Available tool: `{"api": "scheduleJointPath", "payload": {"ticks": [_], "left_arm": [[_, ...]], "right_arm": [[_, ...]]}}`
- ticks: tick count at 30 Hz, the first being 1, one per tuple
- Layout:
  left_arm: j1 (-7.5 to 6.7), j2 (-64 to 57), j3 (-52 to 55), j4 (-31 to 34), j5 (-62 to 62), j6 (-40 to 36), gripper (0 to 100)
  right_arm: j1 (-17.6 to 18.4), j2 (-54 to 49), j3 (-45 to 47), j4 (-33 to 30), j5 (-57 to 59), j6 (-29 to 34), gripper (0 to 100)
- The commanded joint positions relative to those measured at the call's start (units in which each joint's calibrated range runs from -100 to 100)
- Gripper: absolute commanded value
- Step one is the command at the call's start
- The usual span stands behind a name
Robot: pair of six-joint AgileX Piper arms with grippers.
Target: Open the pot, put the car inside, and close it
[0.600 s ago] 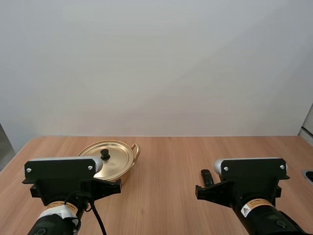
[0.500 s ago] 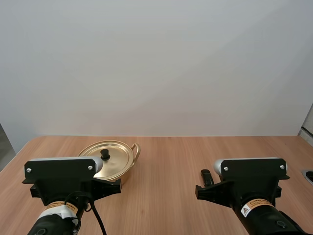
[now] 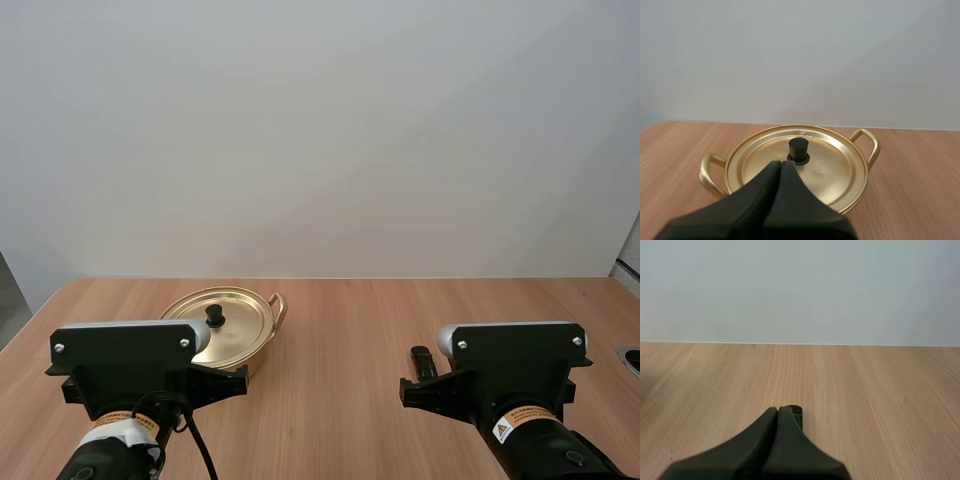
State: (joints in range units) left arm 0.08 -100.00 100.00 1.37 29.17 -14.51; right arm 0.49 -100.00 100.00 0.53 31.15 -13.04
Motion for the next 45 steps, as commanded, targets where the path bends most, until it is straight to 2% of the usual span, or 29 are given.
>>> {"api": "scheduleJointPath", "payload": {"ticks": [1, 21, 27, 30, 35, 39, 41, 45], "left_arm": [[0.06, 0.00, 0.00, -0.06, 0.08, -0.02, 0], [0.06, 0.00, 0.00, -0.24, 0.07, -0.14, 0], [0.06, 0.00, 0.00, 0.00, 0.07, -0.14, 0], [0.06, 0.00, 0.00, 3.64, 0.07, 1.73, 0], [0.06, 0.00, -6.57, 5.09, -4.13, 0.48, 0], [0.06, 0.00, -15.52, 4.94, -4.37, 0.46, 0], [0.06, 0.00, -20.72, 4.94, -2.07, 0.46, 0], [0.06, 0.00, -31.08, 4.94, 10.85, 0.46, 0]], "right_arm": [[0.02, 0.00, 0.00, 0.02, -0.09, 0.00, 0], [0.02, 0.00, 0.00, 0.15, -0.08, 0.00, 0], [0.02, 0.00, 0.00, 4.22, -0.08, 0.00, 0], [0.02, 0.00, 0.00, 7.63, -0.08, 0.00, 0], [0.02, 0.00, 0.00, 8.67, -2.38, 0.00, 0], [0.02, 0.00, 0.00, 8.67, -13.92, 0.00, 0], [0.02, 0.00, 0.00, 9.24, -17.38, 0.00, 0], [0.02, 0.00, -2.70, 8.28, -17.38, 0.00, 0]]}}
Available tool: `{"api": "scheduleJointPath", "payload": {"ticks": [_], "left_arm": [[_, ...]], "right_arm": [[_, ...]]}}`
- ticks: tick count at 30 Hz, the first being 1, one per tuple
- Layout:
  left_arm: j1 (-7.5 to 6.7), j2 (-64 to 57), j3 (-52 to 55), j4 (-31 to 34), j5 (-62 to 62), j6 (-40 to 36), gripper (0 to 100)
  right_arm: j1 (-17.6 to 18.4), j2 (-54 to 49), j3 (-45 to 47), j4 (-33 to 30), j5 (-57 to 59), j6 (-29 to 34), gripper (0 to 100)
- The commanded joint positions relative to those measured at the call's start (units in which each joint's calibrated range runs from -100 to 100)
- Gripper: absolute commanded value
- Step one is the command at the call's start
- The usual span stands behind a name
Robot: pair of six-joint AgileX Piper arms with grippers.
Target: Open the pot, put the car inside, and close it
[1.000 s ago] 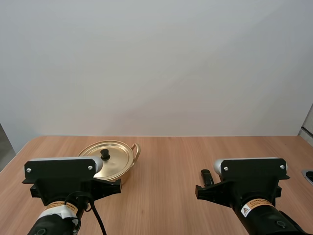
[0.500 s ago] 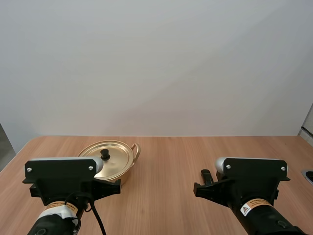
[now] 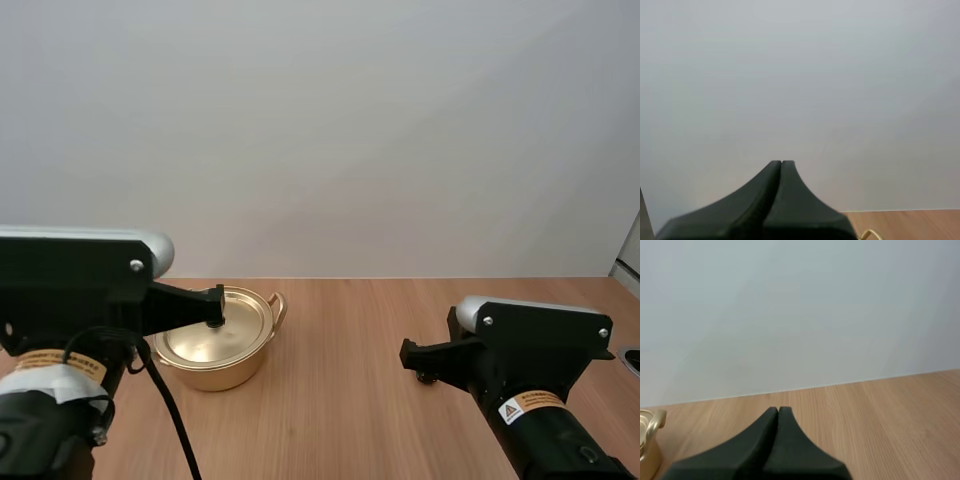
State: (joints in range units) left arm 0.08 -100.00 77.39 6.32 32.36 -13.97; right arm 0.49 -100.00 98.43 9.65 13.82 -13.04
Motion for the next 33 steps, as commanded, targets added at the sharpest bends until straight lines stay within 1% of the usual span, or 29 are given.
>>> {"api": "scheduleJointPath", "payload": {"ticks": [1, 5, 7, 10, 13, 17, 19, 24, 27, 30, 33], "left_arm": [[0.06, 0.00, -10.20, -0.02, 10.05, -0.08, 0], [0.06, 0.00, -15.46, -1.71, 17.85, -0.08, 0], [0.06, 0.00, -16.75, -3.65, 19.56, -0.08, 0], [0.06, 0.00, -17.75, -4.93, 18.15, -0.08, 0], [0.06, 0.00, -19.07, -5.59, 17.53, 0.59, 0], [0.06, 0.00, -20.84, -7.06, 17.94, 4.41, 0], [0.06, 2.51, -22.05, -7.97, 19.03, 6.39, 0], [0.06, 14.42, -25.80, -8.76, 27.51, 8.50, 0], [0.06, 22.38, -29.25, -8.76, 33.87, 10.58, 0], [0.15, 29.21, -31.93, -9.09, 35.51, 10.92, 0], [1.12, 35.59, -33.46, -11.35, 36.50, 15.08, 0]], "right_arm": [[0.02, 0.00, -1.97, -2.35, -0.05, 0.00, 0], [0.02, 0.00, -6.58, -11.69, -0.05, 0.00, 0], [0.02, 0.00, -10.17, -13.49, -0.05, 0.00, 0], [0.02, 0.00, -15.18, -16.54, 0.11, 0.00, 0], [0.02, 0.00, -18.87, -16.54, 0.11, 0.00, 0], [0.10, 0.00, -20.04, -15.03, 0.94, 0.00, 0], [0.26, 0.00, -20.22, -14.35, 5.20, 0.00, 0], [0.64, 0.01, -23.80, -15.14, 23.22, 0.00, 0], [0.64, 1.23, -25.84, -15.67, 27.10, -3.89, 0], [0.64, 1.52, -26.84, -15.55, 27.25, -7.72, 0], [0.64, 1.57, -27.01, -15.30, 28.32, -10.84, 0]]}}
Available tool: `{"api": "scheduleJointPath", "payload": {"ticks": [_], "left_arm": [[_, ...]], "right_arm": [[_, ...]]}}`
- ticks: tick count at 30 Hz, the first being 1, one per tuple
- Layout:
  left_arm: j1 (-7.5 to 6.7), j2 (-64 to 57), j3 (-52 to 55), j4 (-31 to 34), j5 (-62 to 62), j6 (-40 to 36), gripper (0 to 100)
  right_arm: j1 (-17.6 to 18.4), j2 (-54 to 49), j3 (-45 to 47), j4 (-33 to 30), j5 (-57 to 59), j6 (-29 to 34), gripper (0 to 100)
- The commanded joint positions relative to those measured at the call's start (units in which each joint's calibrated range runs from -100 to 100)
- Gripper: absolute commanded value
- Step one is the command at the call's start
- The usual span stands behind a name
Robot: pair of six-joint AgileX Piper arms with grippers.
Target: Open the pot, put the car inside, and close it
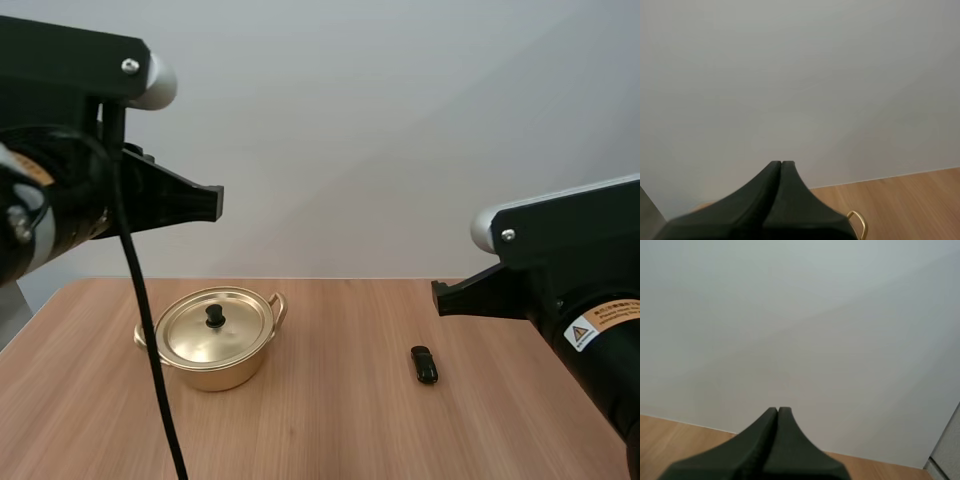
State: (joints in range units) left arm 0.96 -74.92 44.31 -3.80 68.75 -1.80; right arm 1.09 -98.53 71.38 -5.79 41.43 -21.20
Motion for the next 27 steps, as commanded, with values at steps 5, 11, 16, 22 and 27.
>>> {"api": "scheduleJointPath", "payload": {"ticks": [5, 11, 16, 22, 27], "left_arm": [[0.82, 21.65, -0.53, -2.41, 0.12, 6.74, 0], [0.82, 34.14, -0.87, -1.80, 2.83, 12.85, 0], [0.82, 39.52, -1.07, -1.94, 2.20, 17.24, 0], [0.82, 40.05, -2.90, -3.66, 1.67, 17.24, 1], [0.82, 40.46, -4.55, -4.37, 6.24, 17.24, 40]], "right_arm": [[0.03, 0.10, 0.03, 0.26, 7.56, -4.12, 0], [0.03, 0.10, 0.03, 0.39, 11.90, -4.12, 0], [0.03, 0.10, 0.03, 0.78, 12.06, -4.12, 0], [0.03, -0.15, 0.03, 1.18, 12.06, -4.12, 0], [0.03, -0.18, 0.03, 1.86, 12.72, -4.12, 0]]}}
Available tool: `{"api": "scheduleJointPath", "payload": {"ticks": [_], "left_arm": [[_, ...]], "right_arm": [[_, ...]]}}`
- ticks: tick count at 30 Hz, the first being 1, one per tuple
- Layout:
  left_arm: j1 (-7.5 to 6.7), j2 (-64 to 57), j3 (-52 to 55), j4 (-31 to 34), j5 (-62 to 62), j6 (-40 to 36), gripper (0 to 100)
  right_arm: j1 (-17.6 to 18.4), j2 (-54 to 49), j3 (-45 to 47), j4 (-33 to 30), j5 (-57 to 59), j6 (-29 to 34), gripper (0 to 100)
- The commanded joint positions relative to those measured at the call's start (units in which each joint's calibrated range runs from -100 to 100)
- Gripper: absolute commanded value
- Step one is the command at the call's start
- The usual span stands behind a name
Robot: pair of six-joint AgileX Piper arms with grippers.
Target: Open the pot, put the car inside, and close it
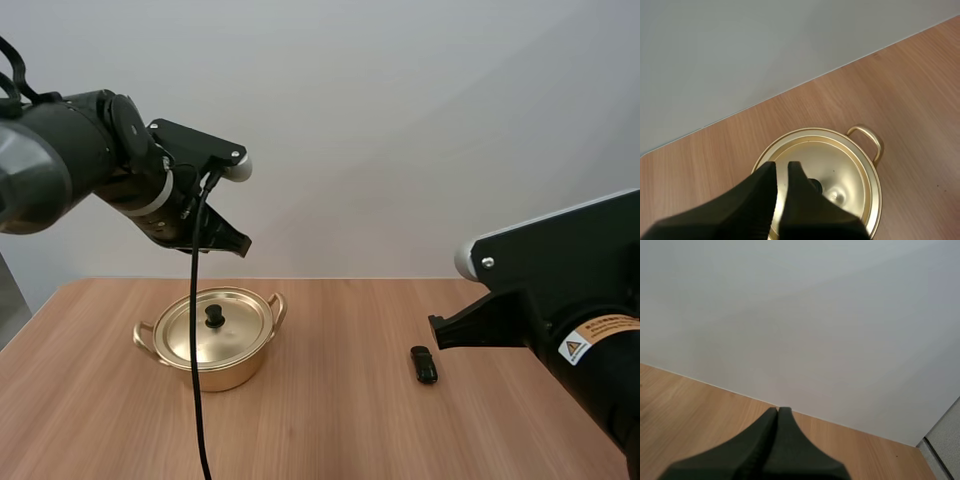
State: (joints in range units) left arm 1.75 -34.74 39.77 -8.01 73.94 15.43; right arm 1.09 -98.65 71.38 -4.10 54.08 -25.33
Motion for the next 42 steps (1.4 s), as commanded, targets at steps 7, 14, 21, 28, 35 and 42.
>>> {"api": "scheduleJointPath", "payload": {"ticks": [7, 14, 21, 28, 35, 42], "left_arm": [[0.04, 5.44, -2.20, -0.96, 10.45, -1.67, 93], [0.04, 11.34, -2.20, -0.64, 11.12, -1.77, 92], [0.04, 15.33, -2.20, -0.29, 6.82, -1.16, 88], [0.04, 19.39, -2.20, 0.54, 4.65, 0.72, 88], [0.04, 23.08, -2.20, 0.68, 4.65, 1.05, 88], [0.04, 26.12, -2.05, 2.95, 5.74, 1.05, 88]], "right_arm": [[0.03, -0.06, 0.03, 2.60, 1.14, 0.01, 0], [-0.14, -0.06, 0.03, 3.33, 1.53, -0.77, 0], [-0.14, -0.06, 0.03, 3.41, 3.59, -0.76, 0], [-0.14, -0.06, 0.03, 3.41, 4.14, -0.76, 0], [-0.14, -0.06, 0.03, 4.77, 4.14, -1.63, 0], [-0.07, -0.06, 0.03, 5.13, 4.71, -2.22, 0]]}}
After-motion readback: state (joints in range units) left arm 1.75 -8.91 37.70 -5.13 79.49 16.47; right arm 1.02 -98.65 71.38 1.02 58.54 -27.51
